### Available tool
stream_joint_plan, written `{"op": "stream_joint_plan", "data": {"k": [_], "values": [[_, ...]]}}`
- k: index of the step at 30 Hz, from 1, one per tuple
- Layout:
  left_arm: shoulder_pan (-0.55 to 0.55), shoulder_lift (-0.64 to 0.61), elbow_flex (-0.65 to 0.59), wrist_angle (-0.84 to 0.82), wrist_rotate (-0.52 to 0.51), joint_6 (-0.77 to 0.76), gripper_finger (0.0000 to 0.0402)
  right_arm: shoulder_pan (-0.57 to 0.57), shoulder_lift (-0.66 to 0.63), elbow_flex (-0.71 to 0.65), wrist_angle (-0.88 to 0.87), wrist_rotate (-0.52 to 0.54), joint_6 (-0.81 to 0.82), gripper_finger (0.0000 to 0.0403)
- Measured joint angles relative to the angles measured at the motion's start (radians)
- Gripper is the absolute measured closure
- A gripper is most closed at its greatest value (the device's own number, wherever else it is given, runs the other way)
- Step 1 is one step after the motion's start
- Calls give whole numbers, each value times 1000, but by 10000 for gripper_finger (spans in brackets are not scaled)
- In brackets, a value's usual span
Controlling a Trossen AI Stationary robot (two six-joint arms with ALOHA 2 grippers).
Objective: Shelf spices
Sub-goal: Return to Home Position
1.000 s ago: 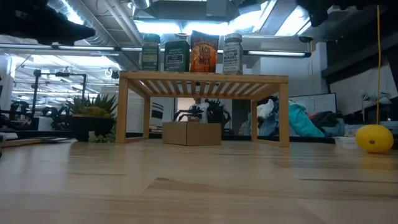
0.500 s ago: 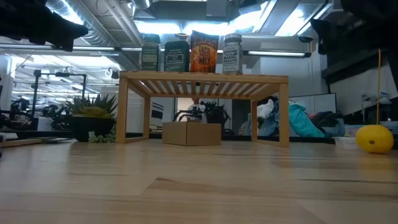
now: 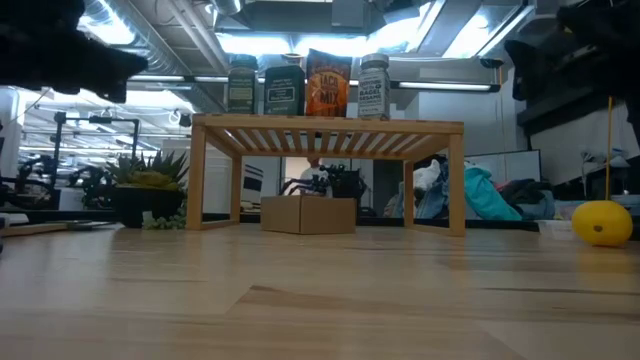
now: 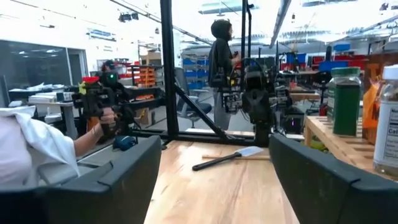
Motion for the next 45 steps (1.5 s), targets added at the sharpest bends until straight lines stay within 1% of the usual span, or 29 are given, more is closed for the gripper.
{"op": "stream_joint_plan", "data": {"k": [2, 8, 12, 16, 18, 23, 31, 36, 45], "values": [[0, 2, -18, 47, 11, 25, 400, 0, 0, 0, -24, -1, -12, 96], [0, 3, -18, 46, 14, 29, 400, -1, 1, -1, -153, 24, -85, 96], [0, 3, -18, 46, 14, 61, 400, -1, 1, -2, -262, 110, -105, 96], [0, 3, -18, 46, 14, 135, 400, -1, 1, -2, -306, 193, -148, 96], [1, 3, -18, 46, 14, 156, 400, -1, 1, -2, -301, 209, -180, 96], [1, 3, -18, 46, 14, 159, 400, -1, 1, -3, -314, 211, -217, 96], [0, 3, -18, 45, 14, 141, 400, -1, 1, -3, -420, 211, -198, 96], [0, 3, -18, 45, 14, 137, 400, -1, 1, -3, -423, 211, -170, 96], [0, 3, -18, 45, 14, 136, 400, -1, 1, -4, -425, 211, -178, 96]]}}
